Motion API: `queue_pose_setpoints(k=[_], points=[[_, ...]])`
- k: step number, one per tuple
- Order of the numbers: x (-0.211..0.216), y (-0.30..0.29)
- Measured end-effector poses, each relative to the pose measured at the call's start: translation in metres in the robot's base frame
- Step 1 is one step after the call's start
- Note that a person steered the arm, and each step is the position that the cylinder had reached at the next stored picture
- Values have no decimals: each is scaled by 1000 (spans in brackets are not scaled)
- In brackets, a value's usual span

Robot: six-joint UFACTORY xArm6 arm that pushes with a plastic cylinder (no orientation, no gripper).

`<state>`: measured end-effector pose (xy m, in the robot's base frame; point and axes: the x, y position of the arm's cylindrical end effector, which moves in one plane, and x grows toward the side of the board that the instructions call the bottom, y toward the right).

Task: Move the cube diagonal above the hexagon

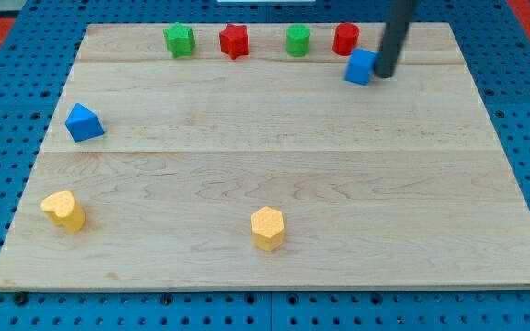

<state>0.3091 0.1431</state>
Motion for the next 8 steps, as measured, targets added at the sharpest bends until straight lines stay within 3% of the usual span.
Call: queue_pose_setpoints(k=[1, 2, 3, 5, 6, 7, 8], points=[[-26, 35], [-48, 19], [-28, -46], [93, -91], [105, -96], [111, -33], [138, -70]])
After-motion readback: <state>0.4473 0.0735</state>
